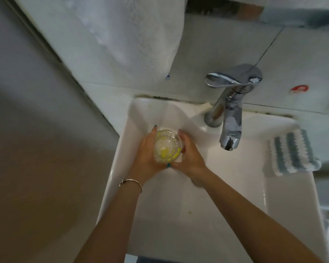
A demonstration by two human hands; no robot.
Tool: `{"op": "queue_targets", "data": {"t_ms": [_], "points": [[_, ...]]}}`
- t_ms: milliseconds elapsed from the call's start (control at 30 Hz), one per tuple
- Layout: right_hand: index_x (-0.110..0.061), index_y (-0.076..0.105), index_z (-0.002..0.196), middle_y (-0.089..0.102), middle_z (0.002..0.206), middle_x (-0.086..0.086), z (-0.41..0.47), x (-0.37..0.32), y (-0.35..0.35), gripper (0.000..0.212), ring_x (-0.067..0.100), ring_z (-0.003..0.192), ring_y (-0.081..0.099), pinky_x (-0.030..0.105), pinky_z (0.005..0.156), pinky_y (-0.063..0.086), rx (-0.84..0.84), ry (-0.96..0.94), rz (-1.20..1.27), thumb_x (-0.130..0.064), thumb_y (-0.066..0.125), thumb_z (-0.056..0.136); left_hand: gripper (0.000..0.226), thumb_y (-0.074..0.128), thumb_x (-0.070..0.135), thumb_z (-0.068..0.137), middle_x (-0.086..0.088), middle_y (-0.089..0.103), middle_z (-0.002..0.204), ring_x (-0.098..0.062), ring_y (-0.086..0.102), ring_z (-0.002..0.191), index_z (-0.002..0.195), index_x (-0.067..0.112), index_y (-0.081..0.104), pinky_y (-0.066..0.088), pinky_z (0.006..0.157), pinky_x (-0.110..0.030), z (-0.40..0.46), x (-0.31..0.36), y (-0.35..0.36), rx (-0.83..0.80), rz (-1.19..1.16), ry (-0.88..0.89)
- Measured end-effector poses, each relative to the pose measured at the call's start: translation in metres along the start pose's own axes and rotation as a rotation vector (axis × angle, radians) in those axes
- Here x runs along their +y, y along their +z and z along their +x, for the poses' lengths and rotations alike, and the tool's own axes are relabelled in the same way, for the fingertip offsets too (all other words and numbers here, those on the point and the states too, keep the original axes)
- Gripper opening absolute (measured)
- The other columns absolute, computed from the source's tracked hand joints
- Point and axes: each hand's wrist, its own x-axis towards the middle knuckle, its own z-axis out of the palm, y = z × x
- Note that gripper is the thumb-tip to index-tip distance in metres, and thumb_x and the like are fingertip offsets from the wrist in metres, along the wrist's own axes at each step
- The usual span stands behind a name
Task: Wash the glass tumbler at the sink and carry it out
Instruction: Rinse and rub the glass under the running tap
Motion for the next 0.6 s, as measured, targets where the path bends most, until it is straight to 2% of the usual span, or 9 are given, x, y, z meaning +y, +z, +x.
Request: {"op": "queue_targets", "data": {"t_ms": [133,200,300,433,533,600], "points": [[-0.043,0.03,0.142,0.045,0.137,-0.005,-0.001,0.0,-0.001,0.113,0.014,0.117,0.053,0.042,0.099,0.048,-0.009,-0.048,0.01,-0.032,0.089,0.047,0.131,0.095,0.017,0.048,-0.014,0.037,0.144,-0.029,0.034,0.133,0.15,0.003,0.015,0.027,0.11,-0.028,-0.005,0.006,0.0,0.007,0.032,-0.011],[-0.034,0.034,0.144,0.045,0.138,-0.007,-0.006,0.002,-0.004,0.112,0.012,0.116,0.051,0.042,0.1,0.047,-0.02,-0.088,0.053,-0.026,0.09,0.047,0.131,0.096,0.018,0.045,-0.014,0.036,0.141,-0.028,0.036,0.132,0.149,0.002,0.018,0.026,0.108,-0.021,-0.011,0.006,0.001,0.002,0.033,-0.005],[-0.024,0.036,0.146,0.045,0.14,-0.007,-0.016,0.005,-0.015,0.108,0.009,0.114,0.05,0.033,0.097,0.048,-0.041,-0.146,0.051,-0.016,0.092,0.053,0.128,0.098,0.02,0.038,-0.008,0.035,0.131,-0.026,0.047,0.121,0.144,-0.002,0.03,0.033,0.1,-0.013,-0.023,0.007,0.004,0.073,0.015,0.075],[-0.025,0.04,0.141,0.045,0.134,-0.009,-0.038,0.001,-0.04,0.102,0.002,0.11,0.05,0.018,0.087,0.047,-0.081,-0.235,-0.019,-0.017,0.093,0.054,0.119,0.097,0.034,0.035,-0.01,0.045,0.126,-0.02,0.045,0.119,0.133,-0.001,0.04,0.046,0.098,-0.03,-0.044,0.019,0.008,0.092,0.018,0.146],[-0.029,0.041,0.138,0.045,0.127,-0.013,-0.058,0.002,-0.058,0.098,-0.002,0.104,0.051,0.008,0.082,0.046,-0.144,-0.29,-0.082,-0.02,0.093,0.056,0.126,0.098,0.032,0.036,-0.008,0.04,0.133,-0.024,0.047,0.123,0.139,0.004,0.031,0.046,0.1,-0.033,-0.066,0.034,0.015,0.03,-0.047,0.064],[-0.038,0.039,0.133,0.046,0.125,-0.015,-0.069,0.004,-0.068,0.096,-0.005,0.102,0.053,0.004,0.081,0.044,-0.173,-0.291,-0.086,-0.02,0.094,0.055,0.128,0.098,0.03,0.037,-0.001,0.037,0.133,-0.019,0.045,0.123,0.141,0.012,0.026,0.046,0.098,-0.028,-0.079,0.043,0.02,-0.01,-0.089,0.017]]}}
